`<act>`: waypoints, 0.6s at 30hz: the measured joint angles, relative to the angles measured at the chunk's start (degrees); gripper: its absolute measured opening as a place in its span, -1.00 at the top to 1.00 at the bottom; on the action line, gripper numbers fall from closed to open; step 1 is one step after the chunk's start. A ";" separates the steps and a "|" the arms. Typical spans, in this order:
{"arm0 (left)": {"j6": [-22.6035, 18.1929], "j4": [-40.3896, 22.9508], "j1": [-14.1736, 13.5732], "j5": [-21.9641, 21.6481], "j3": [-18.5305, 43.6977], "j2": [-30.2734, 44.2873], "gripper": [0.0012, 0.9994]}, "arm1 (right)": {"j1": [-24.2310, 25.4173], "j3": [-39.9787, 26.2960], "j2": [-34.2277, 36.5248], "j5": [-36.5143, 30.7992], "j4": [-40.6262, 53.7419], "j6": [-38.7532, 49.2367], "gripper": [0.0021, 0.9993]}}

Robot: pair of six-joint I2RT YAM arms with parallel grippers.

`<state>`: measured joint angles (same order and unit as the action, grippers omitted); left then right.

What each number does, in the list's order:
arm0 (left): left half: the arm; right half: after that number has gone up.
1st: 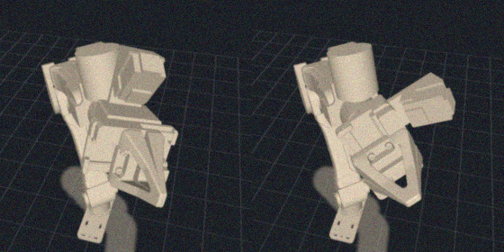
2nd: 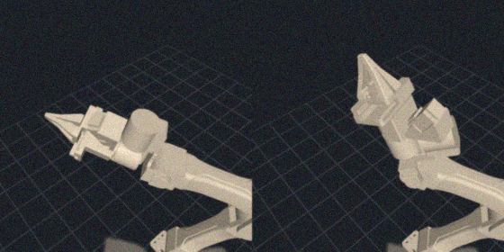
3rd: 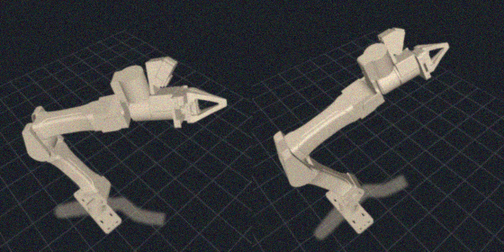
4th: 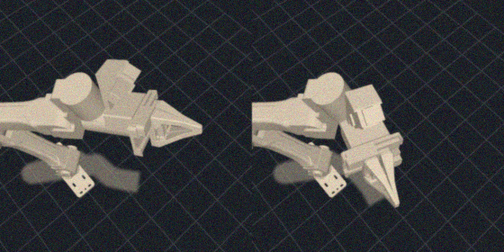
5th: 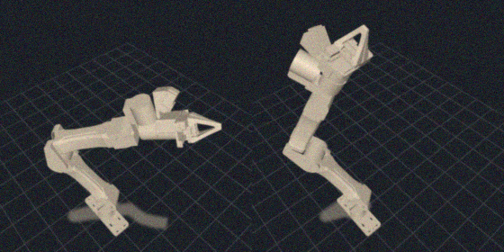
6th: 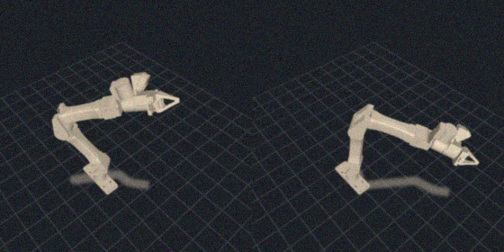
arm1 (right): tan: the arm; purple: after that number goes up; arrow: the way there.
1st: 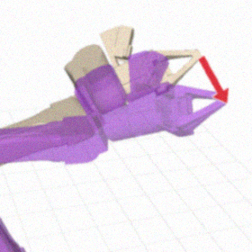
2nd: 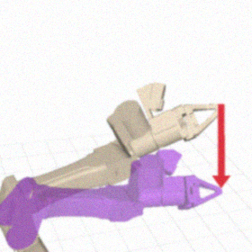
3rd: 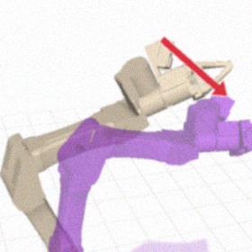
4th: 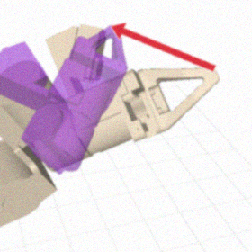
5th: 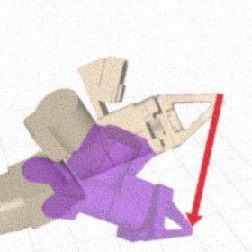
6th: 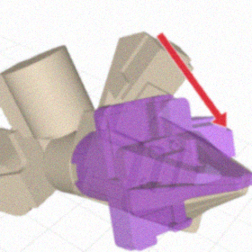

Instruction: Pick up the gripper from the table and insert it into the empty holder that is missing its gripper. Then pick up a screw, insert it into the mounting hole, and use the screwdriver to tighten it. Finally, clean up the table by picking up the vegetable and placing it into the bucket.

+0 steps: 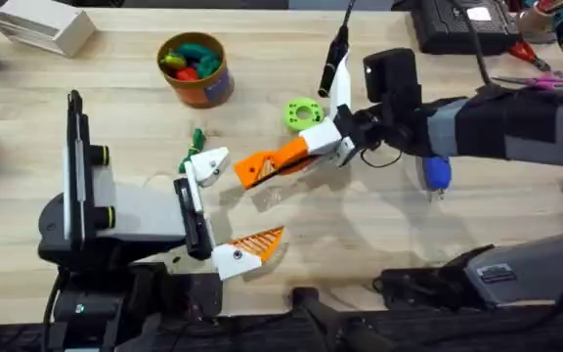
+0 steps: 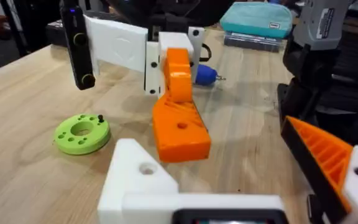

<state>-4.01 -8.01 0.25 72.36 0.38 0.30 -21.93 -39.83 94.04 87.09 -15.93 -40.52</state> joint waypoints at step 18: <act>0.00 0.12 0.07 -0.74 0.00 0.00 -0.97 | -1.91 9.66 -0.55 -10.52 -38.13 -29.04 0.97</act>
<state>-4.01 -7.89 0.32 71.62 0.38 0.30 -23.84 -30.17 93.49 76.58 -54.06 -69.56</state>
